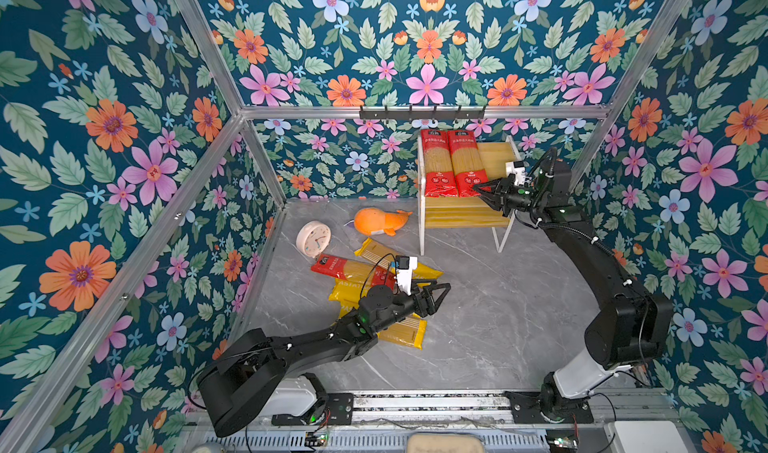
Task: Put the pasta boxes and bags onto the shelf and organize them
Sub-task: 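Stand the red bag beside the first red bag with the right gripper, then open the right gripper and draw it back toward the bag pile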
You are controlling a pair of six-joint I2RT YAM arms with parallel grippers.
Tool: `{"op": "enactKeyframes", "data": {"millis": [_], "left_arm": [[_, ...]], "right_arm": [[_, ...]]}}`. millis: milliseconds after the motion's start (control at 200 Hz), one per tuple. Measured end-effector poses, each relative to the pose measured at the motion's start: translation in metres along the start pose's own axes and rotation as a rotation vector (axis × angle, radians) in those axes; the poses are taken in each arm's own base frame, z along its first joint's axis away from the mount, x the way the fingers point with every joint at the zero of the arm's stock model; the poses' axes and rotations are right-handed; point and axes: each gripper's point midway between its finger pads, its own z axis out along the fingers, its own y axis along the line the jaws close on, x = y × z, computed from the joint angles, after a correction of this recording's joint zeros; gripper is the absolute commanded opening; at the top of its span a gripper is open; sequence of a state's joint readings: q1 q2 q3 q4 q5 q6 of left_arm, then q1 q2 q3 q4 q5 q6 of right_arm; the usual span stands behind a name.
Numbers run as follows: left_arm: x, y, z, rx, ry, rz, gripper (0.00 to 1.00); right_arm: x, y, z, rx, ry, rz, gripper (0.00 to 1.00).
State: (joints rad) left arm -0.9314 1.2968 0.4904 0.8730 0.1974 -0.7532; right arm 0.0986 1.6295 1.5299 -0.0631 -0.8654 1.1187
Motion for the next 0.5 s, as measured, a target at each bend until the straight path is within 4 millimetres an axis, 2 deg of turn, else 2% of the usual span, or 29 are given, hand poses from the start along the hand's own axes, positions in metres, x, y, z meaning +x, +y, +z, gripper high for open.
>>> {"op": "enactKeyframes", "data": {"millis": [105, 190, 360, 500], "left_arm": [[-0.001, 0.002, -0.002, -0.011, -0.006, 0.000, 0.70], [-0.002, 0.001, -0.006, -0.015, -0.012, 0.002, 0.70], [-0.009, 0.008, -0.017, -0.084, -0.033, 0.024, 0.70], [-0.018, 0.032, -0.032, -0.215, -0.054, 0.030, 0.70]], "right_arm": [[0.002, -0.003, -0.002, 0.005, -0.005, 0.005, 0.52], [0.010, -0.003, -0.008, 0.005, -0.004, 0.007, 0.60], [0.031, -0.002, -0.024, 0.004, -0.004, -0.005, 0.63], [0.065, -0.011, -0.033, 0.038, 0.013, -0.048, 0.63]]}}
